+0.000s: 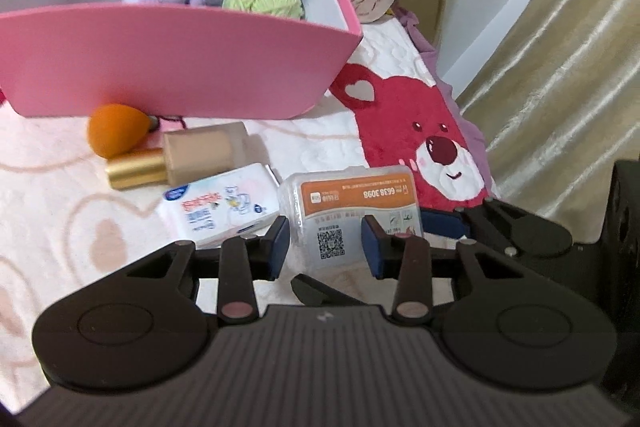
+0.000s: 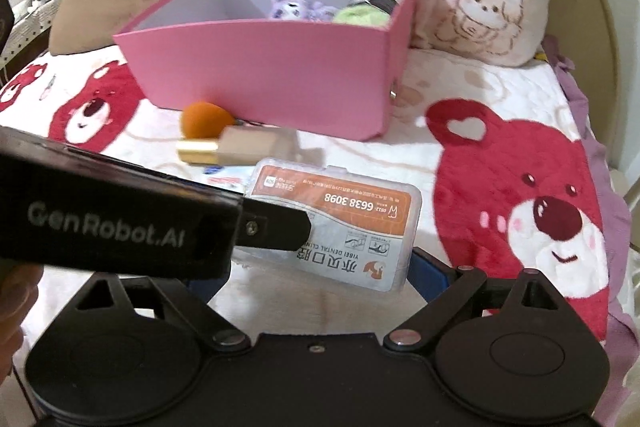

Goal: Organize objects
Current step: 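Carry the plastic box into the pink box and open the left gripper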

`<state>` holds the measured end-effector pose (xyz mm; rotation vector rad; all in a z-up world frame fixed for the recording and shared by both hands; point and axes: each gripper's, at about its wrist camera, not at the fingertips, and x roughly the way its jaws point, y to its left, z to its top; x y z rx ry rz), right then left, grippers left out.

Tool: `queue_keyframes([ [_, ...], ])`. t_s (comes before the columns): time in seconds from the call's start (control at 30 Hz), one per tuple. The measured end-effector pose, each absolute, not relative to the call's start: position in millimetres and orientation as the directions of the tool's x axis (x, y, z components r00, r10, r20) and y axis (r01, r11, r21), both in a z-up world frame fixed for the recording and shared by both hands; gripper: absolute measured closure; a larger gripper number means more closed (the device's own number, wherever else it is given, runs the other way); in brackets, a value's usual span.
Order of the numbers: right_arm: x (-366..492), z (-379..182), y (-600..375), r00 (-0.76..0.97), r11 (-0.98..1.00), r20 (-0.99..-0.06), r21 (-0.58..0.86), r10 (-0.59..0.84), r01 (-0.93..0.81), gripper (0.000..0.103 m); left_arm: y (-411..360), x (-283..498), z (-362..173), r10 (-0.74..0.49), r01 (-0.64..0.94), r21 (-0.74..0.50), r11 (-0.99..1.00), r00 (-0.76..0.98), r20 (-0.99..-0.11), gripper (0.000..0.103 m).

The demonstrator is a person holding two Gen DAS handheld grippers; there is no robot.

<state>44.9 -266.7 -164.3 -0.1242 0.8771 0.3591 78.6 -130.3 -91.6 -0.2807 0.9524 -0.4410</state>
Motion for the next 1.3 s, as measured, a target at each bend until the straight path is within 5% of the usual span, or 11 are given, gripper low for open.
queue_keyframes([
  [0.6,34.6,-74.1,-212.1,0.621,0.874,-0.754,-0.134,0.215,-0.466,0.007,-76.1,63.4,-10.2,-0.532,0.321,-0.424,0.847,0.504,-0.681,0.067],
  [1.03,60.2,-16.1,-166.7,0.651,0.855,-0.707,-0.131,0.274,-0.502,0.007,-29.3,90.3,58.4,-0.498,0.324,-0.378,0.867,0.551,-0.670,0.067],
  [1.3,104.7,-23.4,-152.8,0.627,0.816,-0.677,-0.066,0.386,-0.574,0.007,-0.9,119.7,51.1,-0.461,0.259,-0.386,0.886,0.591,-0.662,0.067],
])
